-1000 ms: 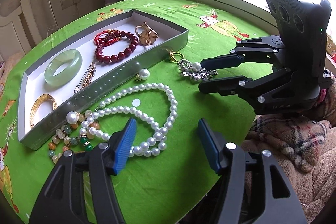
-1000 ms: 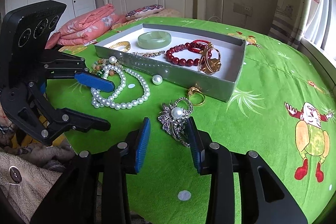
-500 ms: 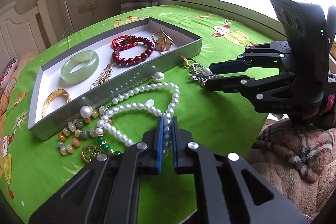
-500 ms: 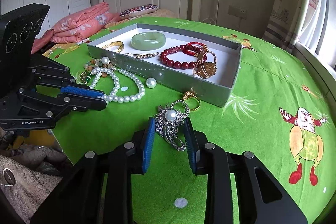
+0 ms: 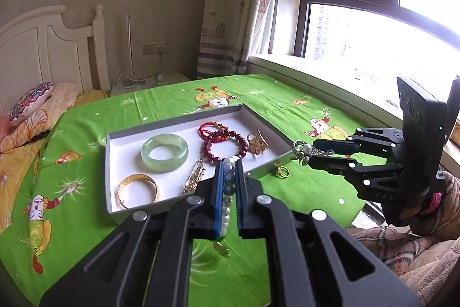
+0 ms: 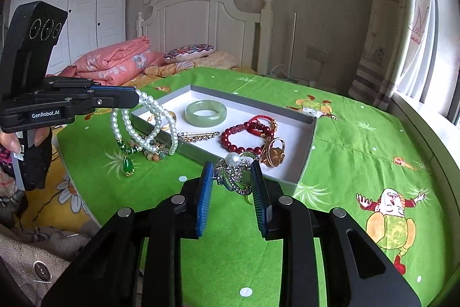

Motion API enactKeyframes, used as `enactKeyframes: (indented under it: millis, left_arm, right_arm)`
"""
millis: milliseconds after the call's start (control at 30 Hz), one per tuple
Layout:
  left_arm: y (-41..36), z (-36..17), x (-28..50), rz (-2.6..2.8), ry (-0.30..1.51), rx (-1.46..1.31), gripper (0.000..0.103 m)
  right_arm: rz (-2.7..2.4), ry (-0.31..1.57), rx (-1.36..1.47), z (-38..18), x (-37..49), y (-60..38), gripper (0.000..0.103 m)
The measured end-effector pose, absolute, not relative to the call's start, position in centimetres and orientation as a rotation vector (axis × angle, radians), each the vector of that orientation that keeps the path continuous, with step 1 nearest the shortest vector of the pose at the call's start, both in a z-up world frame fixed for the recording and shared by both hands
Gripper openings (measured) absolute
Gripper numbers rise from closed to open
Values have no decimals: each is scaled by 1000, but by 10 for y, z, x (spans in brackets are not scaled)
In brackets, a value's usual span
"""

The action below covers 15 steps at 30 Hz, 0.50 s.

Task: Organize jewelry
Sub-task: 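Grasp the pearl strand with the left tool while the right holds the silver brooch, then lower the pearl strand and silver brooch into the tray and open both tools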

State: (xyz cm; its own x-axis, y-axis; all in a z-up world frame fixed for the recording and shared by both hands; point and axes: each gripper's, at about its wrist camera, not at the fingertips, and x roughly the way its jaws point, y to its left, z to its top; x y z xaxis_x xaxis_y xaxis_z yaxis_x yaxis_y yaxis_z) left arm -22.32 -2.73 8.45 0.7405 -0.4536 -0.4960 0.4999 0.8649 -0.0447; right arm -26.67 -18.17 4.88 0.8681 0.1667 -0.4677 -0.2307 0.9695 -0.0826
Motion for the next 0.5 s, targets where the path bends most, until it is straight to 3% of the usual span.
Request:
enactKeyframes:
  millis: [500]
  left_arm:
    - [-15, 154, -200, -497, 431, 123, 7]
  right_arm:
    - [185, 449, -127, 67, -251, -198, 27]
